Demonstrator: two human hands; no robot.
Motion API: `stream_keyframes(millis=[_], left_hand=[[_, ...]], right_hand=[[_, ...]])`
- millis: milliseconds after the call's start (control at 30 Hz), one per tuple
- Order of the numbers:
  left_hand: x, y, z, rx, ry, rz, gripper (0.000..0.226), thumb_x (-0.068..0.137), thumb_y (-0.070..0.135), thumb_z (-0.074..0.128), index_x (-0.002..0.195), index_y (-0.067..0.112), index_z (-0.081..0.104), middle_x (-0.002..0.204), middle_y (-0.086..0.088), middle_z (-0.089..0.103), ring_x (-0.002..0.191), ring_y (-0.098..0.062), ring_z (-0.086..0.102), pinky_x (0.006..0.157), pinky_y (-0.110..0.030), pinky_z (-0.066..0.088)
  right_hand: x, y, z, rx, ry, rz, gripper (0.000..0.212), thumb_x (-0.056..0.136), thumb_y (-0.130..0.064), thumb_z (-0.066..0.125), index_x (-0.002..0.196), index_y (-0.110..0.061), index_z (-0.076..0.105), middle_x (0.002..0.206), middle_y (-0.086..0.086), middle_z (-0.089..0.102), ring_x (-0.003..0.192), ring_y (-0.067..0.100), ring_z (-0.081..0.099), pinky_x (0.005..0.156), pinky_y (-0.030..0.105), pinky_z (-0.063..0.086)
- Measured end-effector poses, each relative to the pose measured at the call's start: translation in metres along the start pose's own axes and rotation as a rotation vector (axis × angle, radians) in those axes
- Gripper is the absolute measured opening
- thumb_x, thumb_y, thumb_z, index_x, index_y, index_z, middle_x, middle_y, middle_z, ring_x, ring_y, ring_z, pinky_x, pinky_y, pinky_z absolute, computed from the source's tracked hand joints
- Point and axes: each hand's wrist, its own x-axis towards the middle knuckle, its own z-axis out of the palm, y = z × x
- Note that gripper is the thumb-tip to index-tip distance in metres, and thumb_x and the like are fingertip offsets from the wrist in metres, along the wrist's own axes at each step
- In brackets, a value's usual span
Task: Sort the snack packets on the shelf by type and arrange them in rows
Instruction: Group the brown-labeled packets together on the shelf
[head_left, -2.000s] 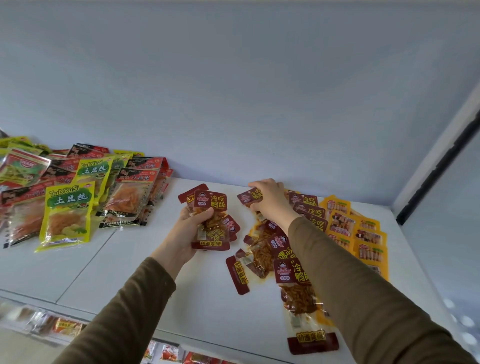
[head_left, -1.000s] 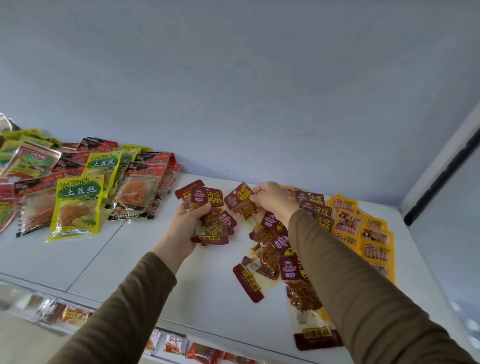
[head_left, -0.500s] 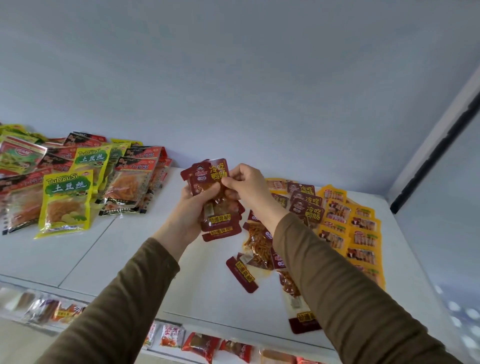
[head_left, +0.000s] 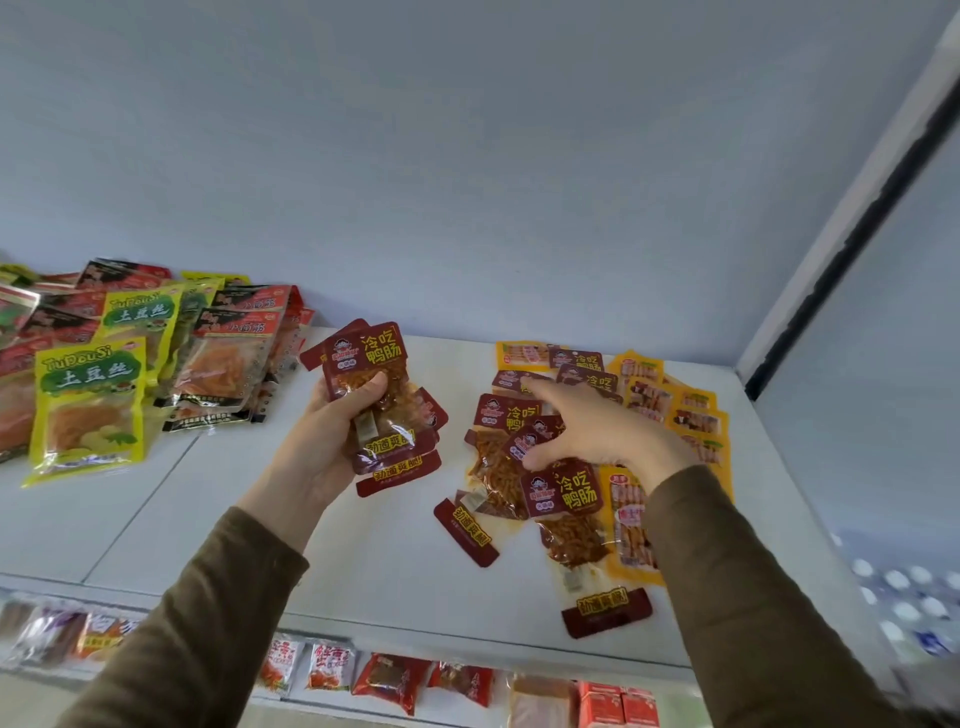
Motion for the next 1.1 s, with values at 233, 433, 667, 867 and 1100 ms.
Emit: stream_keyframes(millis=[233, 433, 667, 867, 1100], left_hand=[[-0.003, -0.009, 0.009, 0.035, -0.022, -0.027, 0.056, 0.091, 0.018, 0.076, 0.141, 0.022, 0.052, 0.125, -0.012, 0.073, 0.106, -0.035, 0.074, 0.094, -0.057, 0.058], [-0.006, -0.011, 0.004, 0.040, -0.017, -0.041, 0.054, 0.091, 0.019, 0.075, 0.140, 0.022, 0.052, 0.125, -0.012, 0.073, 0.106, -0.036, 0.074, 0.094, -0.058, 0.057], [-0.005, -0.010, -0.002, 0.043, 0.013, -0.045, 0.056, 0.089, 0.021, 0.077, 0.140, 0.022, 0.053, 0.124, -0.011, 0.073, 0.104, -0.035, 0.075, 0.082, -0.052, 0.062], [-0.004, -0.010, 0.001, 0.022, 0.016, -0.058, 0.056, 0.086, 0.019, 0.079, 0.137, 0.023, 0.055, 0.115, -0.010, 0.077, 0.097, -0.033, 0.077, 0.068, -0.047, 0.064], [-0.001, -0.009, 0.007, 0.036, 0.030, -0.071, 0.053, 0.087, 0.020, 0.079, 0.135, 0.023, 0.055, 0.118, -0.009, 0.075, 0.098, -0.033, 0.077, 0.083, -0.054, 0.062]], right_hand=[[0.019, -0.009, 0.010, -0.040, 0.080, 0.015, 0.101, 0.086, -0.032, 0.081, 0.162, -0.033, 0.013, 0.168, 0.004, 0.023, 0.154, 0.032, 0.023, 0.120, 0.052, 0.024], [0.030, -0.002, -0.007, 0.128, 0.187, -0.051, 0.024, 0.092, -0.024, 0.075, 0.112, -0.028, 0.062, 0.123, -0.003, 0.064, 0.114, 0.020, 0.061, 0.085, 0.035, 0.044], [0.024, 0.004, -0.031, 0.340, 0.234, -0.084, 0.011, 0.089, -0.031, 0.078, 0.098, -0.025, 0.074, 0.108, -0.011, 0.072, 0.102, 0.012, 0.066, 0.082, 0.028, 0.050], [0.016, 0.002, -0.058, 0.457, 0.371, -0.131, 0.019, 0.084, -0.037, 0.081, 0.077, -0.021, 0.073, 0.072, -0.007, 0.072, 0.064, 0.005, 0.063, 0.069, 0.029, 0.046], [0.014, -0.004, -0.081, 0.393, 0.710, -0.210, 0.018, 0.092, -0.039, 0.073, 0.077, -0.029, 0.069, 0.079, -0.010, 0.074, 0.071, 0.010, 0.067, 0.071, 0.032, 0.050]])
